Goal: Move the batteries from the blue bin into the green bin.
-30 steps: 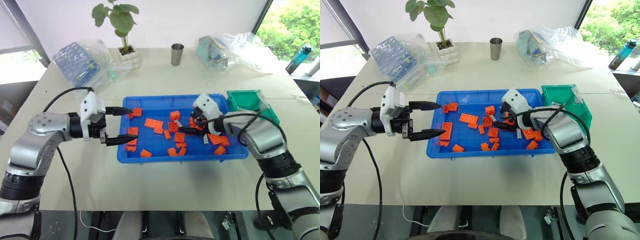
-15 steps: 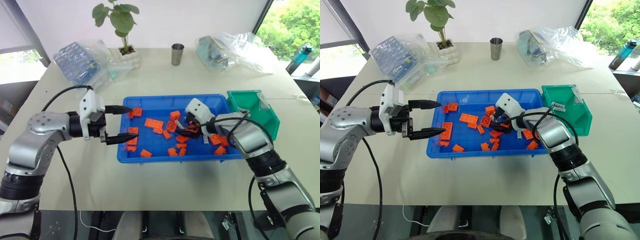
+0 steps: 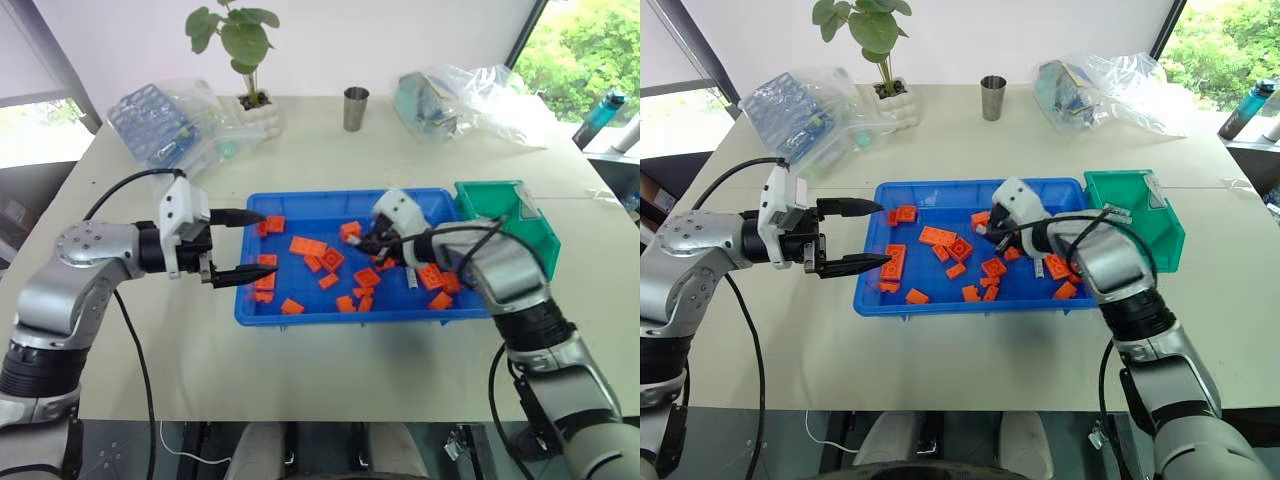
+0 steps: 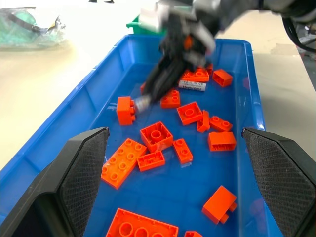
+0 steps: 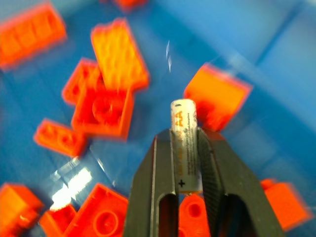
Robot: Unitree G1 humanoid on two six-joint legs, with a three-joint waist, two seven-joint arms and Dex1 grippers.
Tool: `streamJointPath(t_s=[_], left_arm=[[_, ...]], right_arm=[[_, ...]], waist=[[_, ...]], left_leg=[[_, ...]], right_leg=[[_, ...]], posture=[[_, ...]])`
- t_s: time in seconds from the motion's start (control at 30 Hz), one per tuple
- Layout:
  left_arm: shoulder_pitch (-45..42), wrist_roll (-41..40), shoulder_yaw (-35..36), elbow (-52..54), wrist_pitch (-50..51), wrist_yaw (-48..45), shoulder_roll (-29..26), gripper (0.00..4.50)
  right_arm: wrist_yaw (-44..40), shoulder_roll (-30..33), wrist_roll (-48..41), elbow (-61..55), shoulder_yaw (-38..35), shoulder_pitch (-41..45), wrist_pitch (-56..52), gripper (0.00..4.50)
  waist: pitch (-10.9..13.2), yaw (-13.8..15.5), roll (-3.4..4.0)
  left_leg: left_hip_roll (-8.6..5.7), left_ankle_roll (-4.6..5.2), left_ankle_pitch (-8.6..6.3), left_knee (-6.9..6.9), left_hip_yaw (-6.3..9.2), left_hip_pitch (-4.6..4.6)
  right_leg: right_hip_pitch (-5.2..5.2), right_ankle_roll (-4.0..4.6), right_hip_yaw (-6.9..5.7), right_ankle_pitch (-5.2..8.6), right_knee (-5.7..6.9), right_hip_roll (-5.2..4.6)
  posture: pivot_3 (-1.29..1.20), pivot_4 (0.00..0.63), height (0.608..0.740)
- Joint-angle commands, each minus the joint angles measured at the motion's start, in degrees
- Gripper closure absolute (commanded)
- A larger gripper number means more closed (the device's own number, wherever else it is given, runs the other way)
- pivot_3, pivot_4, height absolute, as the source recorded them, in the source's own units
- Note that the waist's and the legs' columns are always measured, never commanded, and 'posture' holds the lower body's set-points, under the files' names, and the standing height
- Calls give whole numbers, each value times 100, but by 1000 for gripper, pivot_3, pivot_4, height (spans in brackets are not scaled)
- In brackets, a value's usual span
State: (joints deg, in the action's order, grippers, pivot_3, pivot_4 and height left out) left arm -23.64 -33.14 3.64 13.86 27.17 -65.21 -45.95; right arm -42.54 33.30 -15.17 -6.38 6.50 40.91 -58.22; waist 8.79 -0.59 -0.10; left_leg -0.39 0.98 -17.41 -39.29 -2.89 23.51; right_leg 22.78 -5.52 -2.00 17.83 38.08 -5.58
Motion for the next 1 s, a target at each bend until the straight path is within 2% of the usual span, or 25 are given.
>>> streamJointPath(t_s=[0.03,0.23,0.37,0.43,0.47,0.5,0.53,0.57,0.6,0.73,0.9,1.0], left_arm=[[-86,-28,44,67,-76,-22,26,0],[-243,43,-104,-118,-164,-107,174,0],[-350,87,-203,-223,-217,-152,259,0],[-398,106,-250,-264,-242,-163,303,0],[-418,103,-265,-270,-241,-173,322,0],[-442,97,-278,-272,-231,-187,340,0],[-458,92,-287,-265,-222,-203,348,0],[-476,93,-294,-271,-217,-216,356,0],[-486,92,-300,-268,-209,-233,357,0],[-506,120,-324,-282,-213,-280,374,0],[-470,126,-360,-223,-221,-269,411,0],[-435,127,-381,-176,-228,-270,426,0]], right_arm=[[202,532,-262,-195,-1157,349,-456,4415],[284,1659,-114,197,-1896,-311,-373,4415],[573,1641,-98,359,-2053,-652,-287,4415],[686,1568,-83,370,-2025,-800,-230,3405],[740,1546,-58,362,-1993,-851,-172,3082],[771,1564,-36,337,-1951,-871,-139,2503],[773,1609,-32,286,-1931,-859,-109,2191],[772,1646,-35,260,-1914,-840,-85,1584],[777,1698,-59,173,-1928,-765,-115,1224],[794,1677,-269,-263,-1944,-538,-412,1224],[959,887,-1096,-1768,-1901,-809,-1972,1224],[1239,235,-1297,-2364,-2189,-964,-2995,1224]], waist=[[0,8,0],[0,-3,-2],[0,-51,1],[0,-53,1],[0,-44,1],[0,-34,1],[0,-21,1],[0,-17,1],[0,-9,1],[0,-5,1],[0,-21,0],[0,0,0]], left_leg=[[0,0,0,0,1,0],[-1,2,-1,2,4,0],[4,1,0,3,-12,-4],[9,-3,2,3,-15,-6],[10,-5,4,3,-15,-7],[11,-5,4,3,-14,-7],[11,-6,4,2,-14,-6],[10,-6,4,3,-15,-6],[9,-5,4,2,-15,-6],[7,-5,4,2,-13,-5],[12,-5,4,3,-8,-6],[11,-5,4,2,-5,-3]], right_leg=[[-1,0,-1,0,0,0],[-5,0,-4,0,-7,0],[-2,0,6,0,-6,2],[0,0,8,0,-4,7],[0,0,9,0,-2,9],[0,0,8,0,-2,10],[0,0,9,0,-2,10],[0,0,9,0,-2,8],[0,0,9,0,-3,8],[-1,0,8,0,-3,6],[-2,0,8,0,-3,10],[-1,0,8,0,-1,8]], posture=[[0,150,716],[0,150,716],[0,150,716],[0,150,716],[0,150,716],[0,150,716],[0,150,716],[0,150,716],[0,150,716],[0,150,716],[0,150,716],[0,150,716]])
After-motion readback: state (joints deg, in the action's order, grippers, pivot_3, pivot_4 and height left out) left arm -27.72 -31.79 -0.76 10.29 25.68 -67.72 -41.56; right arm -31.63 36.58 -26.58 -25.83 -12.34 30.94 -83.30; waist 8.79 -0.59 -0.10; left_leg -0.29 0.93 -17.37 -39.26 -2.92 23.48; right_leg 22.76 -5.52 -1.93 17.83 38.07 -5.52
